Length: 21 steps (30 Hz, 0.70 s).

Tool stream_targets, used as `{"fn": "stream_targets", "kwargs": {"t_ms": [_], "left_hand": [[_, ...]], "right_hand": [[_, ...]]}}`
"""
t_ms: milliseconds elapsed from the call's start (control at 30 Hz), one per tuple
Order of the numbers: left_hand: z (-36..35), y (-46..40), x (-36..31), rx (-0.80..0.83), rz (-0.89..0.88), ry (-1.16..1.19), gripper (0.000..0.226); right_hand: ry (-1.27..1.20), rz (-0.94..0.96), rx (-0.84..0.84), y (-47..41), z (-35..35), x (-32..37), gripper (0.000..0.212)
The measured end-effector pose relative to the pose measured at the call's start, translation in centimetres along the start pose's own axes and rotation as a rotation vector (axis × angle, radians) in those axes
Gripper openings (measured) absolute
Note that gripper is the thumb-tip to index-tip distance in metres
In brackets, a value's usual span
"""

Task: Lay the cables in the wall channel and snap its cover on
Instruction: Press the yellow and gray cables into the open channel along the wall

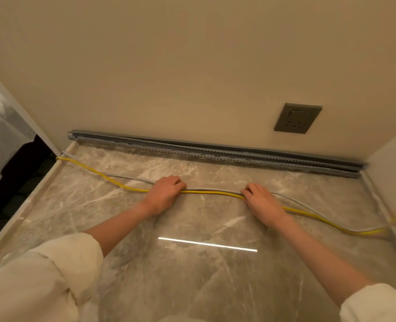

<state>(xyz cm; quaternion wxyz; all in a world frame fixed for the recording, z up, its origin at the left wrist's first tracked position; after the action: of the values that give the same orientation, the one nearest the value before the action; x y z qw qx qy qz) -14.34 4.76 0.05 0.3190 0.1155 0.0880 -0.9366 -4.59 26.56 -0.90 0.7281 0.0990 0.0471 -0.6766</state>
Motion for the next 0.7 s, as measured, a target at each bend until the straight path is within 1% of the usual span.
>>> {"fn": "stream_targets", "kwargs": {"t_ms": [100,133,200,267,333,400,467,500,567,633,700], "left_hand": [[1.2,0.3,1.3,-0.077,0.023,-0.127,0.015],[1.7,0.5,1.9,-0.113,0.049,-0.171,0.017],[2.7,1.4,3.7,-0.197,0.193,-0.176,0.026],[3.5,2.6,6.3,-0.273,0.433,-0.117,0.048],[3.9,4.5,9.0,-0.337,0.735,-0.022,0.082],[3.8,6.6,11.2,-0.407,1.035,0.14,0.112],[3.5,8.2,13.0,-0.492,1.258,0.376,0.126],[3.5,8.6,13.8,-0.525,1.319,0.481,0.128],[4.1,8.2,14.9,-0.587,1.331,0.61,0.12],[5.1,7.4,16.3,-0.721,1.303,0.749,0.103],[5.8,7.2,18.1,-0.86,1.382,0.912,0.086]], "right_hand": [[0.059,-0.017,0.019,-0.3,0.2,-0.1,0.033],[0.075,-0.036,0.016,-0.6,0.4,0.0,0.032],[0.103,-0.086,0.019,-1.3,0.7,0.1,0.03],[0.113,-0.135,0.028,-2.3,0.9,0.1,0.03],[0.113,-0.184,0.034,-3.1,1.1,0.0,0.03],[0.11,-0.22,0.031,-3.8,1.2,-0.4,0.031],[0.118,-0.245,0.033,-4.3,1.3,-0.9,0.031],[0.126,-0.251,0.032,-4.6,1.4,-1.2,0.03],[0.141,-0.247,0.038,-5.1,1.3,-1.6,0.031],[0.141,-0.242,0.045,-5.6,1.3,-1.8,0.032],[0.144,-0.248,0.044,-5.9,1.2,-2.0,0.032]]}}
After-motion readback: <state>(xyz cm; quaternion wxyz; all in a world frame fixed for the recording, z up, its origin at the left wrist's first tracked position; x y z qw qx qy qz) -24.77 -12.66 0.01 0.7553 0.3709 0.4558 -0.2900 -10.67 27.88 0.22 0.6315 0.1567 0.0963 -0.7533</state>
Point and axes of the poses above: each hand's wrist, its own y-axis away from the middle knuckle, its own z-axis out of the back of the hand, x = y × z, the point moved 8 cm from there along -y, towards the middle knuckle, and after that the axes turned 9 degrees about y, right-handed, at the moved point
